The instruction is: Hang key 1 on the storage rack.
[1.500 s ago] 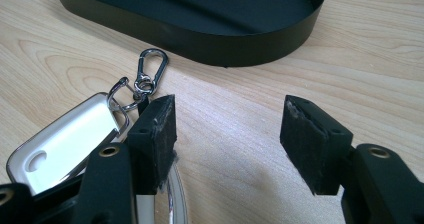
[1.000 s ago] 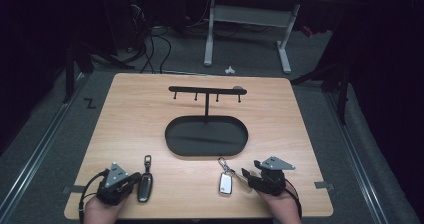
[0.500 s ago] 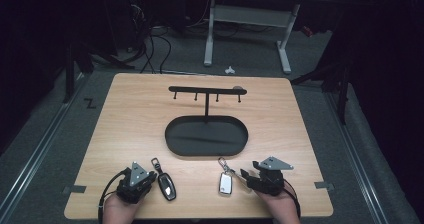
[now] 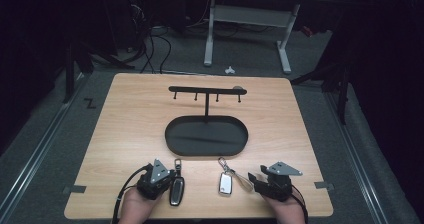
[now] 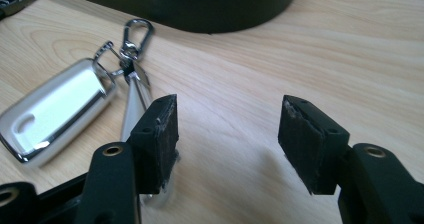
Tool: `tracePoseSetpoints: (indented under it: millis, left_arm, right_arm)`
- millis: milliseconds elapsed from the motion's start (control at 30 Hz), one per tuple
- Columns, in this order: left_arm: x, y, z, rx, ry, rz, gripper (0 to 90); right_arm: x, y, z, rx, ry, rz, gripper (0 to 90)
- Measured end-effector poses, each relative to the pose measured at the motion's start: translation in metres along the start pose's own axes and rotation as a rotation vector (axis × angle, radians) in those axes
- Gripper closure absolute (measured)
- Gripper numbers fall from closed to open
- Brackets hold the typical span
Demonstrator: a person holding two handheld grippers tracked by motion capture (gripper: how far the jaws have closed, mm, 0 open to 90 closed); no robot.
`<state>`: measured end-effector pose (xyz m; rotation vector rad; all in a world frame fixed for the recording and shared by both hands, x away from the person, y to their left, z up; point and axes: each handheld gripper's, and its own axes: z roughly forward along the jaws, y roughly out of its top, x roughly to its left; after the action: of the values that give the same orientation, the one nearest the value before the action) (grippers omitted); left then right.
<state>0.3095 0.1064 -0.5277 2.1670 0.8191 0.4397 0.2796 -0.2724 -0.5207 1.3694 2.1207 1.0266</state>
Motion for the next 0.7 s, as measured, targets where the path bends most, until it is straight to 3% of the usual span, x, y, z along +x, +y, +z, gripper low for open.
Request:
tracePoseSetpoints:
  millis: [133,300,467,700]
  left_arm:
    - [0.0,0.007,0.004,-0.021,-0.008,0.005,82.9]
    - [0.007,0.0,-0.007,-0.03,0.002,-0.019,82.2]
    - [0.006,-0.02,-0.027,-0.023,0.013,-0.05,82.3]
    - [-0.008,-0.03,-0.036,0.006,0.007,-0.034,84.7]
  right_arm:
    - [-0.005,-0.007,-0.007,0.003,-0.01,0.021,41.5]
    - [-0.005,-0.008,-0.01,-0.003,0.004,0.02,41.9]
    - [0.006,0.006,0.0,-0.022,0.041,-0.008,42.8]
    - [0.022,0.022,0.017,-0.021,0.077,-0.052,42.8]
